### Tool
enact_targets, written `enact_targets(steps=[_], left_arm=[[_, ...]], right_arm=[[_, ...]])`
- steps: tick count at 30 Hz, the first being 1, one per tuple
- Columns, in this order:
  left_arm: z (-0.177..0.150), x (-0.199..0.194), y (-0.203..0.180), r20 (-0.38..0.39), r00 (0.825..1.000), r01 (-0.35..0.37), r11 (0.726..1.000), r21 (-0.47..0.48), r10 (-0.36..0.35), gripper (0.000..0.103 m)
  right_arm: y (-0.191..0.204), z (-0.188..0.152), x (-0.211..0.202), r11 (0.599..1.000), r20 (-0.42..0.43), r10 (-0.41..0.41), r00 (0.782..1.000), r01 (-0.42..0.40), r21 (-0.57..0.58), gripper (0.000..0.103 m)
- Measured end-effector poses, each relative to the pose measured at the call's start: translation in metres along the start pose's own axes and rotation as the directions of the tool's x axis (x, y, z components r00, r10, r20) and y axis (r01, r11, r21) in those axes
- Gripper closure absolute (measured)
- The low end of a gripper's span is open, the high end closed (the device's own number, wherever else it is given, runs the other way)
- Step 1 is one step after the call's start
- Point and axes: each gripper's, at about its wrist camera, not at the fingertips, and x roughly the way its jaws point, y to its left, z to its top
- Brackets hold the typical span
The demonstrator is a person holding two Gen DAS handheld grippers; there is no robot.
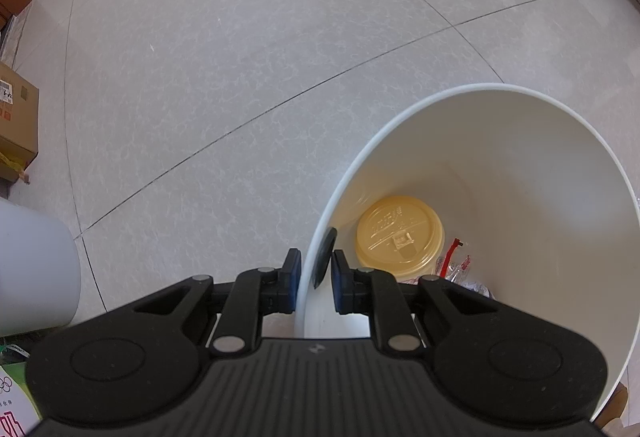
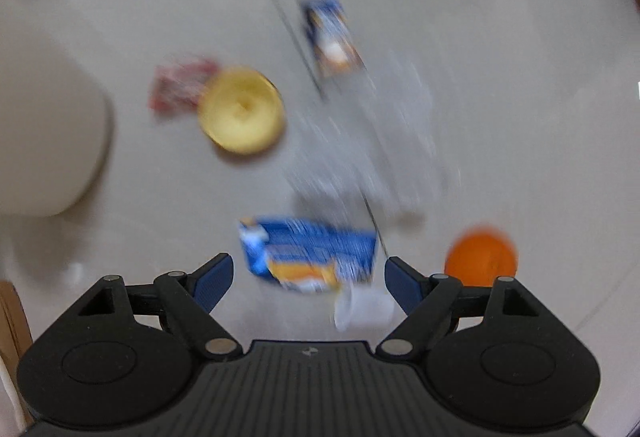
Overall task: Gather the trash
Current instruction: 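Grasp the small white cup with the right tool, then drop the small white cup into the bin with the right tool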
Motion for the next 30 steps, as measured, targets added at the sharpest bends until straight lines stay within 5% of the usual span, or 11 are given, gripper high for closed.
enact_targets(steps=[11, 15, 19, 30], left_arm=[[0.001, 0.0, 0.001, -0.002, 1.0, 0.0, 1.0, -0.003, 0.0, 0.089], [0.001, 0.0, 0.001, -0.002, 1.0, 0.002, 1.0, -0.004, -0.002, 0.089], [0.001, 0.001, 0.002, -0.004, 1.0, 0.002, 1.0, -0.005, -0.002, 0.089], [0.0, 0.001, 0.001, -0.002, 1.0, 0.0, 1.0, -0.007, 0.0, 0.089]], right_arm=[[-0.038, -0.028, 0.068, 0.977, -0.083, 0.032, 0.996, -0.014, 0.215, 0.025], [-0.038, -0.03, 0.074, 0.977, -0.088, 0.034, 0.996, -0.015, 0.214, 0.033], [-0.033, -0.03, 0.074, 0.983, -0.104, 0.022, 0.994, -0.003, 0.184, 0.053], [-0.022, -0.02, 0.068, 0.986, -0.129, 0.007, 0.992, 0.015, 0.167, 0.057]])
